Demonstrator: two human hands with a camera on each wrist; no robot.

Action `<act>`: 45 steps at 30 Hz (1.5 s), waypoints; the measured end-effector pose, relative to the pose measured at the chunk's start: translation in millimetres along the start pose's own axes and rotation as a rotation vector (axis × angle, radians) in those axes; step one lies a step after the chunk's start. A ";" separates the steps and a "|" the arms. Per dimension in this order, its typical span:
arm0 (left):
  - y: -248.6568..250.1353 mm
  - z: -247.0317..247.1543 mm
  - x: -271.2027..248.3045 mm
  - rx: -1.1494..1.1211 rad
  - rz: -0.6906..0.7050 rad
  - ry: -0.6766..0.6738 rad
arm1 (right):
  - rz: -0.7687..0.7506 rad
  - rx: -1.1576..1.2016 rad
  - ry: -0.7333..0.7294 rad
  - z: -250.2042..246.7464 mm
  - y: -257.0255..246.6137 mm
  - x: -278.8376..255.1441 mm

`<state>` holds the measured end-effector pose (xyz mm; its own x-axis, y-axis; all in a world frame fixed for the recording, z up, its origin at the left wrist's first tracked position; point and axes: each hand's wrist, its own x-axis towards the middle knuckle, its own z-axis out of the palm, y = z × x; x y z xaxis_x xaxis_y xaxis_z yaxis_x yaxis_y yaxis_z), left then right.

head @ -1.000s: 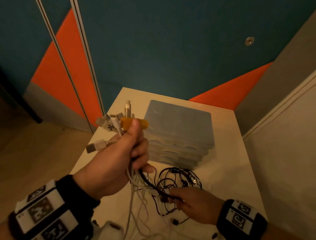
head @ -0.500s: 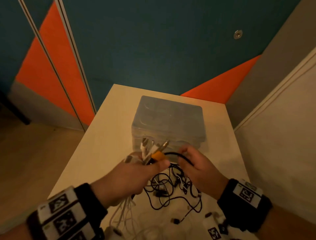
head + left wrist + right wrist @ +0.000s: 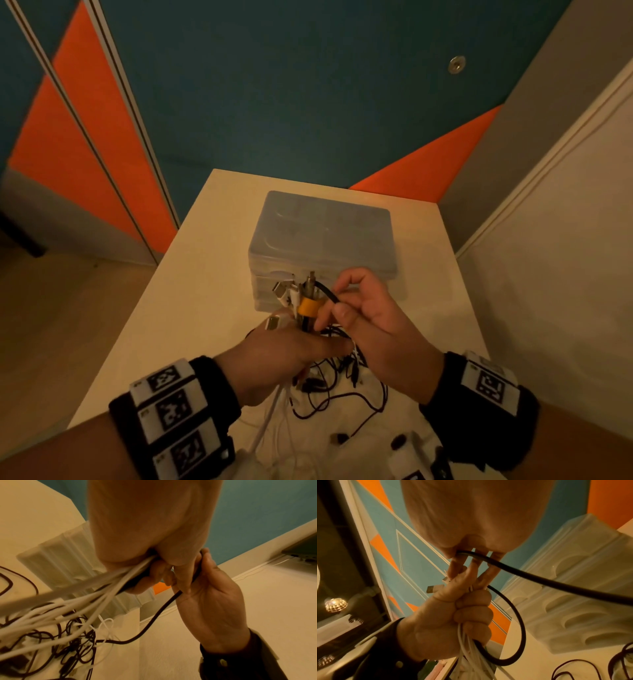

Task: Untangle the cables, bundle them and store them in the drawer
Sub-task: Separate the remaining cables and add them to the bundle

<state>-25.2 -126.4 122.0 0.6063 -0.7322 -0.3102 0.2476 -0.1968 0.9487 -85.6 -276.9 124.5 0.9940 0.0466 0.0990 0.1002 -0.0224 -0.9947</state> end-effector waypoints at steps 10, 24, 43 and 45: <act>6.0 8.6 6.5 -0.027 0.053 0.082 | -0.073 0.028 0.030 -3.8 3.6 3.5; 43.4 -14.6 -9.3 -0.078 0.224 0.056 | 0.334 -0.678 -0.281 -25.3 80.6 -15.8; 31.5 -18.5 -10.0 0.493 0.059 0.071 | 0.112 -0.747 0.001 -56.4 119.0 -16.9; 12.8 -13.0 -0.7 0.531 0.094 0.006 | -0.015 -0.751 0.025 -47.4 100.7 -13.2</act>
<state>-12.6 -119.9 133.5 0.6124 -0.7591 -0.2209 -0.2237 -0.4343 0.8725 -86.6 -327.1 24.3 0.9921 0.0302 0.1217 0.1081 -0.6974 -0.7085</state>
